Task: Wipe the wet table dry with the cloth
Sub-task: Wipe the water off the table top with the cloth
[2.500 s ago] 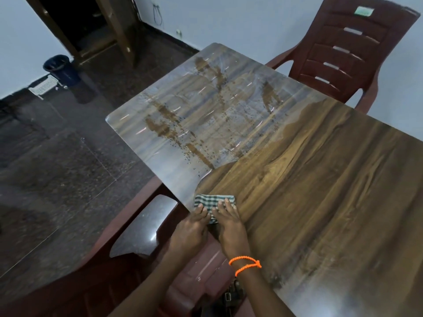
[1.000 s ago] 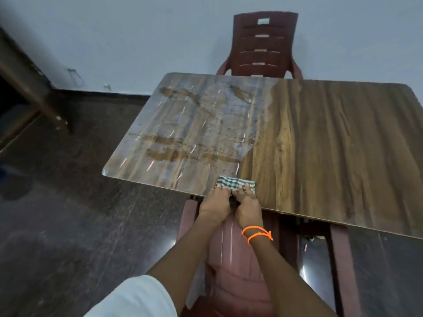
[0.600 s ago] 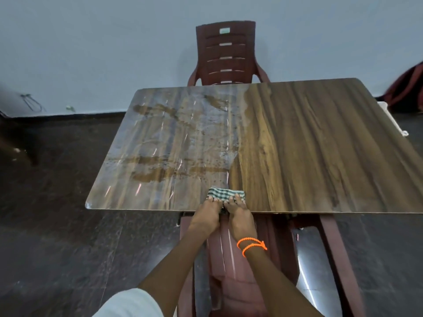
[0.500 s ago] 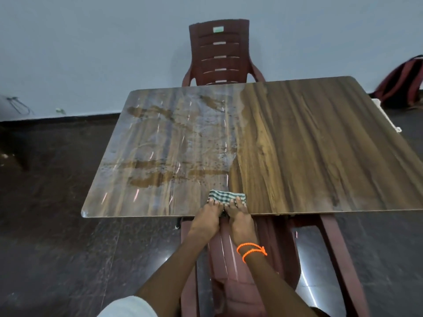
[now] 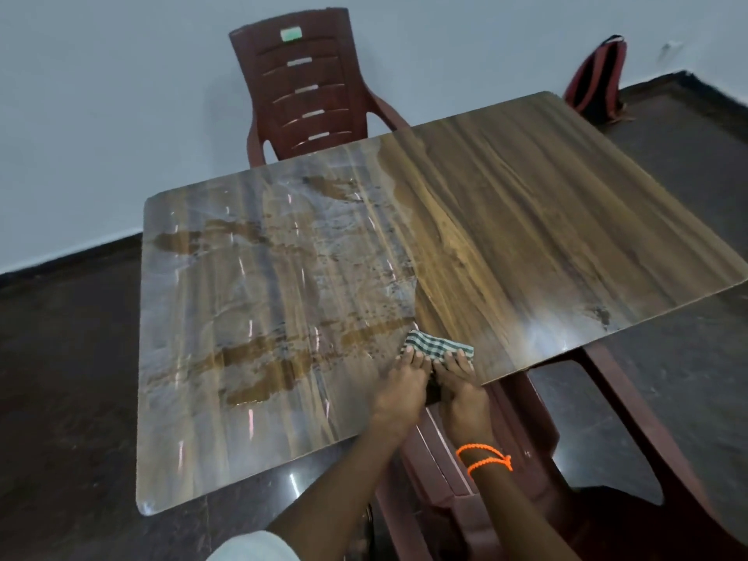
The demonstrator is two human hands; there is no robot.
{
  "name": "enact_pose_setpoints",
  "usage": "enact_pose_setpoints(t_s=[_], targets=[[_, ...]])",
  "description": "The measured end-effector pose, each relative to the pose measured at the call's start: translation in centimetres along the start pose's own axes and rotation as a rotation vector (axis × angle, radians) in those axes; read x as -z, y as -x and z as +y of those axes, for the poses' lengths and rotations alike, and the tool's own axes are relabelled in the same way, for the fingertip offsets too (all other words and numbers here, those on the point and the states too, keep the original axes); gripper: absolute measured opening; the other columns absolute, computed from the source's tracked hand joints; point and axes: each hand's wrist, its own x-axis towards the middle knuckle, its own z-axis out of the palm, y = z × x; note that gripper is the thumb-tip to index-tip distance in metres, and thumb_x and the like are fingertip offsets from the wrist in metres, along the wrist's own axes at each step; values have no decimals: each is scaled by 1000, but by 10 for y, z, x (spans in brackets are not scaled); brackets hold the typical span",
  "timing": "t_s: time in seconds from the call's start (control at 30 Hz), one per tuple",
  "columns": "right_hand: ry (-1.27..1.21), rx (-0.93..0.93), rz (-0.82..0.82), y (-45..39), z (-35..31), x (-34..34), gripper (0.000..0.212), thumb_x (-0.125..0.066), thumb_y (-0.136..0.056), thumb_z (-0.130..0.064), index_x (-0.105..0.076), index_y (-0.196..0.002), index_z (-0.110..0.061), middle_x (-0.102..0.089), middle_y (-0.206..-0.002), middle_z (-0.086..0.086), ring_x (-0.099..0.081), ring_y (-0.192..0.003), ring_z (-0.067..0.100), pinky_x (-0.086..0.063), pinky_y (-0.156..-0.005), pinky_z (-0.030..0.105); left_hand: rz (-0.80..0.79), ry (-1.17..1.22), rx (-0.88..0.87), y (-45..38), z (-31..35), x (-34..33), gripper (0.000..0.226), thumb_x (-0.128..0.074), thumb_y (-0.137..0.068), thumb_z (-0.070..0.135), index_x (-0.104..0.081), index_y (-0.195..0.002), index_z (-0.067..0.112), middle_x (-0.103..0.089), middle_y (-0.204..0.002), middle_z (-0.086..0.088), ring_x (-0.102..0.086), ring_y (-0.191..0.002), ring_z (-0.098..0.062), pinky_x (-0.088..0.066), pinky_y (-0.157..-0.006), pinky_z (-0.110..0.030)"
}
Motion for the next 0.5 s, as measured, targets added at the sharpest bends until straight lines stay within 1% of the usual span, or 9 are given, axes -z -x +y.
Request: enact_pose_setpoints(t_s=[0.03,0.1,0.17,0.23,0.3,0.33,0.37,0.43,0.5], targets=[[2,-26,14,-5,-6,-5,39,-50,-86,5,-68,-116,-11,-58,-131,13,-39,-135,26,-30,-111,32,0,24,-6,-4,-6,3,40,-38,-98,13,-45,-138,12,-45,-144,-7,-29,-141,-22,-30,-114,-35],[-2,-59,29,-8,-16,-17,36,-47,-87,-1,-68,-115,-9,-58,-131,12,-39,-135,29,-27,-111,32,16,41,-41,-3,-17,10,45,-25,-98,17,-49,-135,12,-47,-143,-8,-33,-140,-23,-31,-112,-34],[-21,-82,19,4,-22,-26,36,-51,-89,3,-67,-118,-11,-53,-136,5,-35,-138,22,-25,-113,24,5,44,-65,5,-28,9,53,-16,-96,19,-51,-135,11,-47,-144,-10,-33,-140,-24,-29,-113,-34],[-36,-61,11,23,-25,-28,39,-56,-88,5,-66,-121,-14,-50,-137,-1,-32,-139,15,-22,-113,17,-55,43,-49,19,-34,2,43,-28,-100,17,-49,-138,11,-43,-148,-10,-29,-143,-23,-26,-116,-33],[-19,10,-28,42,-24,-24,36,-58,-90,-1,-66,-121,-15,-53,-135,-2,-34,-138,14,-22,-114,20,-81,63,-58,41,-37,-4,40,-36,-100,17,-49,-137,13,-45,-146,-8,-30,-142,-22,-28,-115,-32],[-8,43,-53,48,-23,-21,34,-58,-90,-2,-66,-120,-15,-56,-134,-1,-36,-137,16,-22,-114,22,-77,48,-83,53,-38,-5,38,-40,-98,17,-52,-134,14,-50,-141,-7,-34,-139,-22,-31,-114,-32],[5,70,-75,52,-22,-16,33,-59,-90,-2,-67,-119,-15,-57,-133,0,-39,-136,17,-23,-115,25,-100,18,-118,65,-36,-5,38,-49,-93,19,-57,-130,15,-56,-134,-6,-42,-134,-21,-35,-111,-31],[37,91,-90,54,-17,-5,34,-61,-88,-1,-68,-117,-16,-59,-131,0,-41,-134,16,-27,-114,30,-171,-41,-181,78,-23,-2,44,-72,-73,23,-68,-116,14,-67,-115,-4,-57,-117,-20,-43,-103,-29],[73,67,-69,46,-8,10,34,-64,-86,2,-70,-114,-17,-60,-130,-1,-42,-133,13,-30,-112,31,-191,-61,-247,73,-7,4,51,-81,-59,24,-73,-107,12,-71,-106,-4,-63,-107,-19,-45,-100,-28]])
